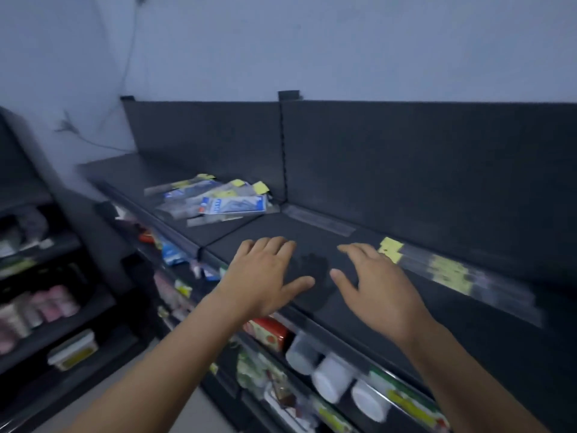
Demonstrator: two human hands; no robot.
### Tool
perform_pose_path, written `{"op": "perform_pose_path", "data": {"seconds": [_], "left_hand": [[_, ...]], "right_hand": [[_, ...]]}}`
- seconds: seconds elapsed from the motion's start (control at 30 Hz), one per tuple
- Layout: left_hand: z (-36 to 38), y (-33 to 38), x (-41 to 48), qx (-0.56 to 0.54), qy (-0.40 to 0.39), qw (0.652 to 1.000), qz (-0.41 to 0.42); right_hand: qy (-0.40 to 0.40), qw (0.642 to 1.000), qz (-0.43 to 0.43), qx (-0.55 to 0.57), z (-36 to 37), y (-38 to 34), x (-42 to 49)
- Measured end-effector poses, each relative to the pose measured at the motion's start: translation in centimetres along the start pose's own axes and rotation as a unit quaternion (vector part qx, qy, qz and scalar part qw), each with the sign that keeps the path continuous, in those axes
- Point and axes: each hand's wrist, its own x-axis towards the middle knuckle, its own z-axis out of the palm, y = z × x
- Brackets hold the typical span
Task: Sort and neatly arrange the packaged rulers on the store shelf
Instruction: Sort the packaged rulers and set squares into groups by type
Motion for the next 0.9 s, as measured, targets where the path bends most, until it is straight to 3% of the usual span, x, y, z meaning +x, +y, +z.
{"op": "perform_pose_path", "data": {"seconds": [0.17,0.33,0.9], "left_hand": [[0.3,-14.2,-2.3,0.020,-0.037,0.995,-0.092],[0.9,-23.5,-1.7,0.027,-0.072,0.989,-0.129],[8.9,-38.8,19.7,-0.005,-0.126,0.990,-0.058]], "right_hand": [[-0.020,0.998,-0.045,0.040,6.1,-10.2,6.5],[-0.075,0.995,-0.059,0.041,10.1,-15.8,12.5],[-0.119,0.991,-0.020,-0.058,24.8,-14.3,35.4]]}}
